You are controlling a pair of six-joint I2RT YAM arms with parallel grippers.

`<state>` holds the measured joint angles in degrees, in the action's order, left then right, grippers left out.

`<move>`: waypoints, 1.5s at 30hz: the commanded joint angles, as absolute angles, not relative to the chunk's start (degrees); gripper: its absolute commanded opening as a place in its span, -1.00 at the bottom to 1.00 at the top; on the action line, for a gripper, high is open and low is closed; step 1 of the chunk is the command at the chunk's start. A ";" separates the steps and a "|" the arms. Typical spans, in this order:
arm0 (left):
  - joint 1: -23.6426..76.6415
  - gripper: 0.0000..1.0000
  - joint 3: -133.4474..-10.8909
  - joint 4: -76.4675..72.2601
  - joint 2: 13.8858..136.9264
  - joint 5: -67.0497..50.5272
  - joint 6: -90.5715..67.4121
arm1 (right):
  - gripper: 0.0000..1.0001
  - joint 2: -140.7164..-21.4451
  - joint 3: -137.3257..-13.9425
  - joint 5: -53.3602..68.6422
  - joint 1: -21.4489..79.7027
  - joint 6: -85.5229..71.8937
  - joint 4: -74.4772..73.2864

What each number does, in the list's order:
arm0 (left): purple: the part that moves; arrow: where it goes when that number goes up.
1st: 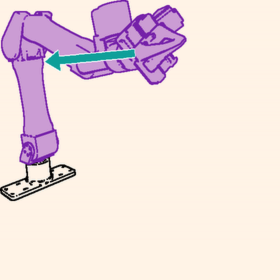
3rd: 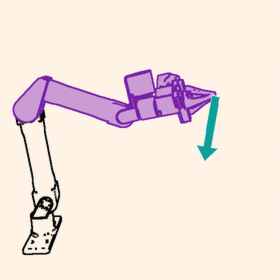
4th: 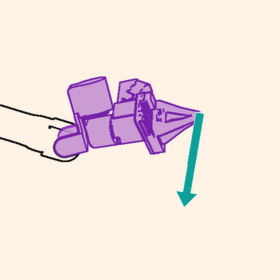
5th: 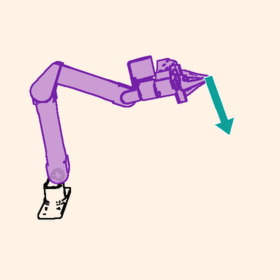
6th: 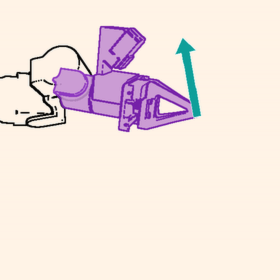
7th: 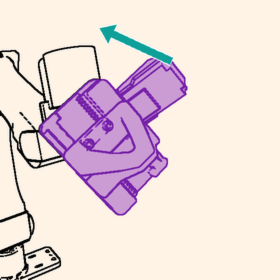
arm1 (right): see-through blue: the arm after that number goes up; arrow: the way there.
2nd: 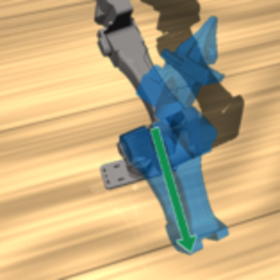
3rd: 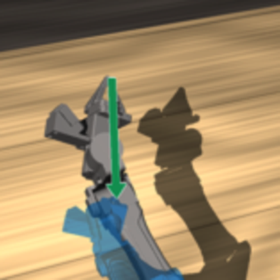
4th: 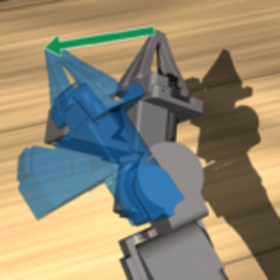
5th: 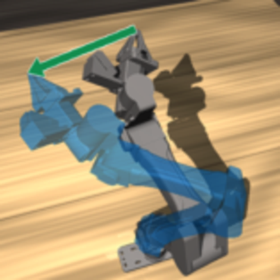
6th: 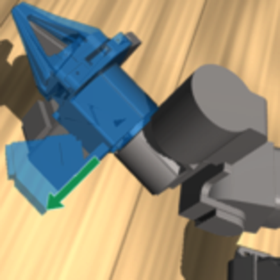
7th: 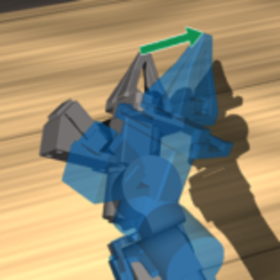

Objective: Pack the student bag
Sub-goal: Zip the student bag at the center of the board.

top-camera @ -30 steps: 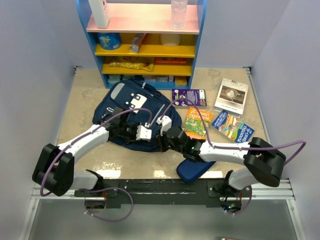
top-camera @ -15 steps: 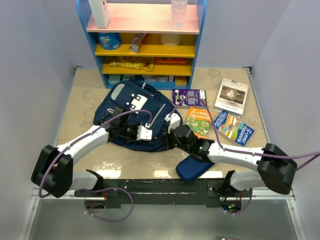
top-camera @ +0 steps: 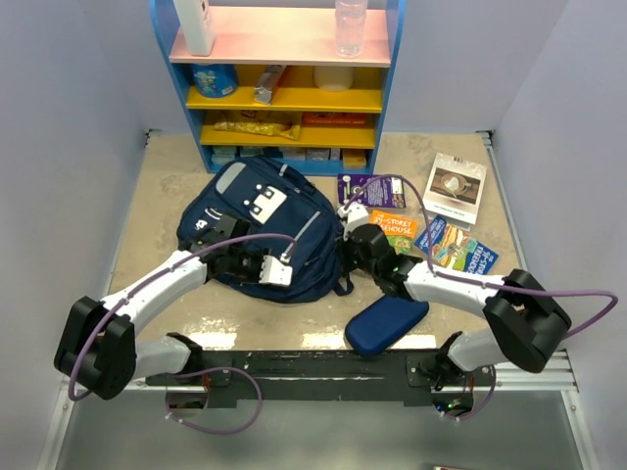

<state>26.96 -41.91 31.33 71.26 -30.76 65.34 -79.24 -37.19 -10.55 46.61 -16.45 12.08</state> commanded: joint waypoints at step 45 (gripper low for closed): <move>18.28 -1.00 -50.71 47.02 65.30 -36.04 65.04 | 0.03 -92.46 -47.72 14.32 49.31 25.93 22.94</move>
